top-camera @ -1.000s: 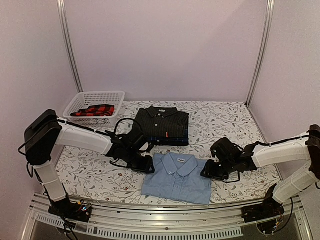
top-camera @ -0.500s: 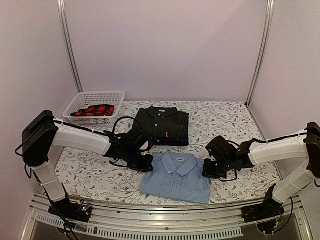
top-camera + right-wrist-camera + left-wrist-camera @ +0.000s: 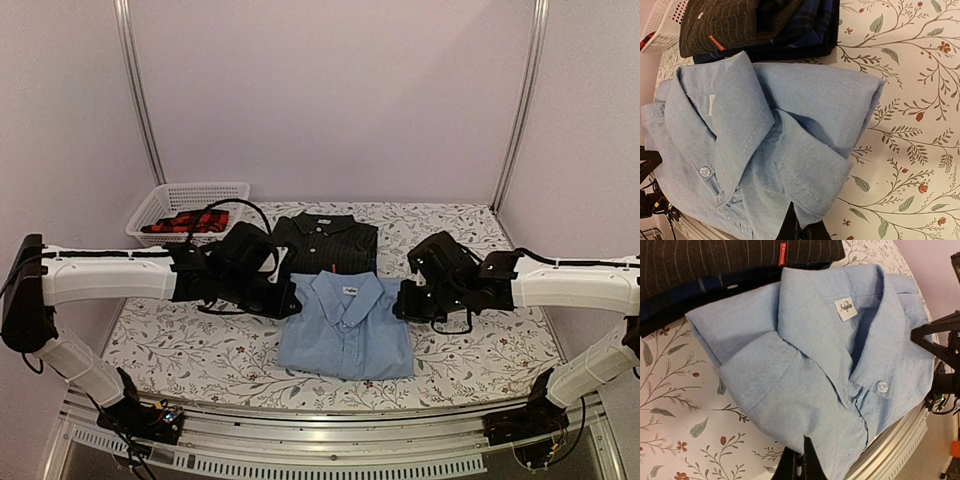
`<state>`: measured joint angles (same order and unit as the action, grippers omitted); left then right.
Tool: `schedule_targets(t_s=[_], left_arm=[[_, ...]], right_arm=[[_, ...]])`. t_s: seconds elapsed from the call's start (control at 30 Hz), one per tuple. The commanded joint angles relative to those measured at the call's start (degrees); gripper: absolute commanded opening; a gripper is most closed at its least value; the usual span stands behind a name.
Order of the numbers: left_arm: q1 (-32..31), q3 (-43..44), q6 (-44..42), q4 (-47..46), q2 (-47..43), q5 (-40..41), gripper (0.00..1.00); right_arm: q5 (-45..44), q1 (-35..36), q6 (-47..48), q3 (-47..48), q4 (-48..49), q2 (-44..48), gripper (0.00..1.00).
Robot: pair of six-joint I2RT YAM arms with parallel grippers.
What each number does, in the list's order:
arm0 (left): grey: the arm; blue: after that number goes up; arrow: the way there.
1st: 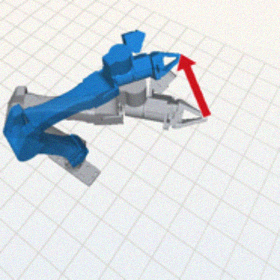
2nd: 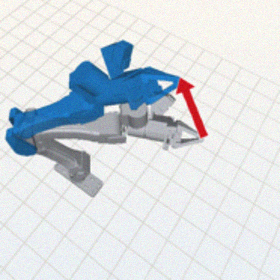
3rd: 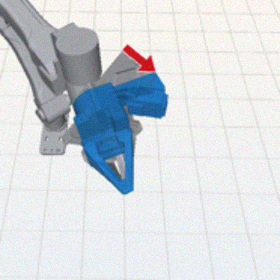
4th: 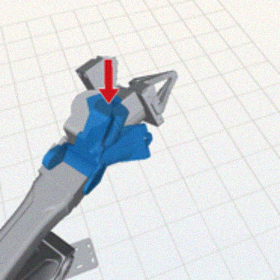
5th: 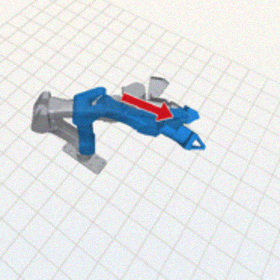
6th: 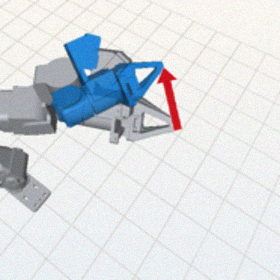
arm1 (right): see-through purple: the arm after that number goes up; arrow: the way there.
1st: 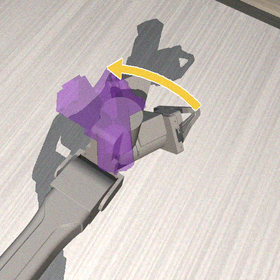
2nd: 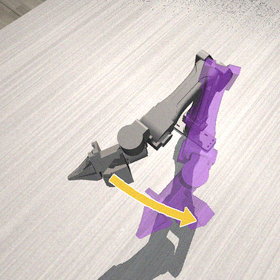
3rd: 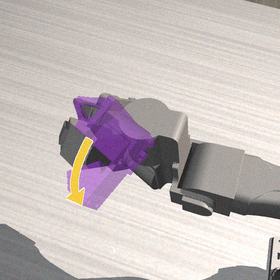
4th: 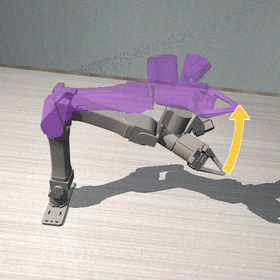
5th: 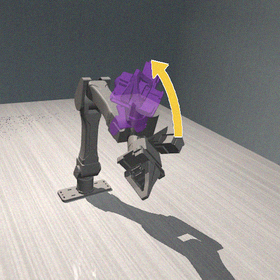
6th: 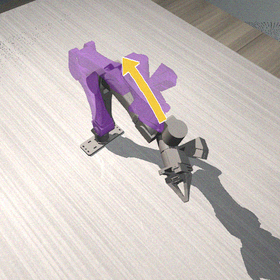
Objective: Fold and stack the long sleeve shirts
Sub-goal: Pick up the square-folded shirt from the center of the board, then place the square-folded shirt on the square-folded shirt.
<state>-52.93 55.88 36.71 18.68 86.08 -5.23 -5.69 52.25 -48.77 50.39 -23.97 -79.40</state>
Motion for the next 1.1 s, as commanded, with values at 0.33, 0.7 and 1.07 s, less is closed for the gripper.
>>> schedule_targets(t_s=[0.33, 0.7, 1.07], left_arm=[[9.79, 17.56, -8.77, 10.79, -2.22, 1.26, 0.00], [19.84, 33.52, -15.66, 9.79, 11.65, -1.53, 0.00], [25.68, 40.46, -15.93, 8.96, 20.64, -5.84, 0.00]], right_arm=[[-4.30, -2.64, 13.53, 23.67, -3.35, -5.98, 0.00], [1.38, -12.20, 21.84, 39.95, 0.73, -22.08, 0.00], [7.35, -16.29, 23.56, 49.73, 0.79, -33.60, 0.00]])
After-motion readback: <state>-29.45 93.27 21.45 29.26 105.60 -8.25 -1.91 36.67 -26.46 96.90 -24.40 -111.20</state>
